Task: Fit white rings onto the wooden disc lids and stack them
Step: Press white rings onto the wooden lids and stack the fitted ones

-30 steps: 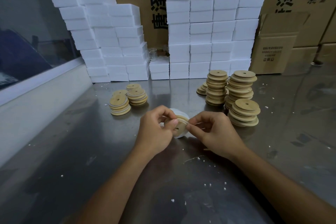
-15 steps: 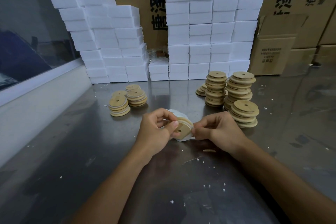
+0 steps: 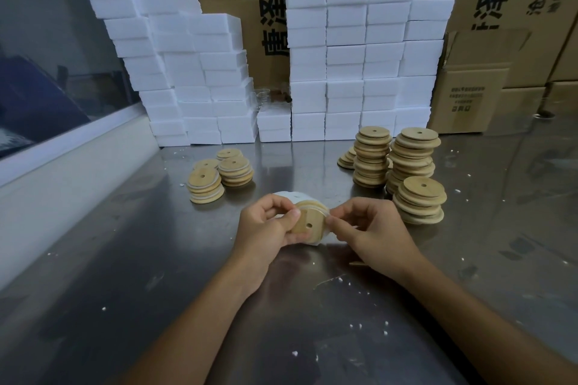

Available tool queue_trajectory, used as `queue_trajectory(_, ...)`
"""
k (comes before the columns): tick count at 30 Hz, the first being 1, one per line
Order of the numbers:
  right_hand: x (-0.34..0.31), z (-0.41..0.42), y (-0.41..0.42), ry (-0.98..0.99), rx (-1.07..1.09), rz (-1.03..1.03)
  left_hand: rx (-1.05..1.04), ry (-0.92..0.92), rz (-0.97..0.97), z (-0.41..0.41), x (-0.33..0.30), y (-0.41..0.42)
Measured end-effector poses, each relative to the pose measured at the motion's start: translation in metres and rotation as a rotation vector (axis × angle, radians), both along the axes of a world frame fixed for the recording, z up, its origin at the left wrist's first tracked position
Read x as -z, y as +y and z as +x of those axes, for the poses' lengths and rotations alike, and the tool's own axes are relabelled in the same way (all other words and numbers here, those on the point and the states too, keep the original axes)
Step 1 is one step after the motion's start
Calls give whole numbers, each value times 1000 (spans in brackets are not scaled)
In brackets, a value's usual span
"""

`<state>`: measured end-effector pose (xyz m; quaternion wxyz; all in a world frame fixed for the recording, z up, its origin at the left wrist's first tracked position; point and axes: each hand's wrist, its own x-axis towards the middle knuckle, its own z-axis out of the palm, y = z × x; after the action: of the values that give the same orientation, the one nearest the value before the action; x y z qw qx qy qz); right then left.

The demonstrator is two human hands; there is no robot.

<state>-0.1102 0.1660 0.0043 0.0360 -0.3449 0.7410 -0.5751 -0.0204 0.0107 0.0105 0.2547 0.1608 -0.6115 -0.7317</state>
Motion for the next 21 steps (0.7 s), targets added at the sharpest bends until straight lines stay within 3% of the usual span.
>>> queue_trajectory(8,-2,6,0,306,11,46,-20,32,-434,-1,2,6)
queue_trajectory(14,-6,0,-1,129,12,4,12,36,-409,-1,2,6)
queue_trajectory(21,-2,-4,0,109,-23,19,20,50,-266,0,1,5)
